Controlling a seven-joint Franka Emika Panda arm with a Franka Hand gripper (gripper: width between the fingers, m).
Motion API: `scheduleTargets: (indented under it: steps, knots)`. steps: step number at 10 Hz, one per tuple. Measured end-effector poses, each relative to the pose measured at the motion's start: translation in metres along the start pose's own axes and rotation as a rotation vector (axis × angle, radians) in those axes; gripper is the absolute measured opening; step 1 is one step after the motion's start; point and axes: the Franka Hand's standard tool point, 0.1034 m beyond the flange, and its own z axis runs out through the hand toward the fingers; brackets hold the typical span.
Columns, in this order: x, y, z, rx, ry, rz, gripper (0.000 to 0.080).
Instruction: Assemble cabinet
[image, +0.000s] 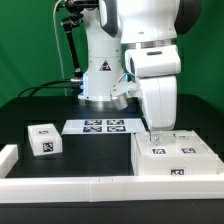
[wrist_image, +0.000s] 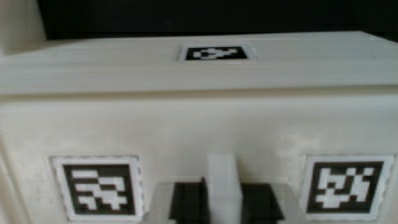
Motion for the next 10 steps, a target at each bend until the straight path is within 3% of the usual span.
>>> scheduleTargets:
  steps: [2, 5, 6, 7, 8, 10]
  knots:
    - [0.0, 0.0, 0.0, -0.001, 0.0, 0.0, 0.0071]
    - [-0.002, -0.005, -0.001, -0.009, -0.002, 0.005, 0.0451]
    - [-0.003, -0.01, -0.002, -0.027, -0.002, 0.018, 0.0633]
    - [-0.006, -0.018, -0.005, -0.041, -0.004, 0.035, 0.0633]
    - [-0.008, -0.026, -0.007, -0.054, -0.005, 0.05, 0.0743]
    - [-0.009, -0.038, -0.013, -0.058, -0.01, 0.106, 0.0796]
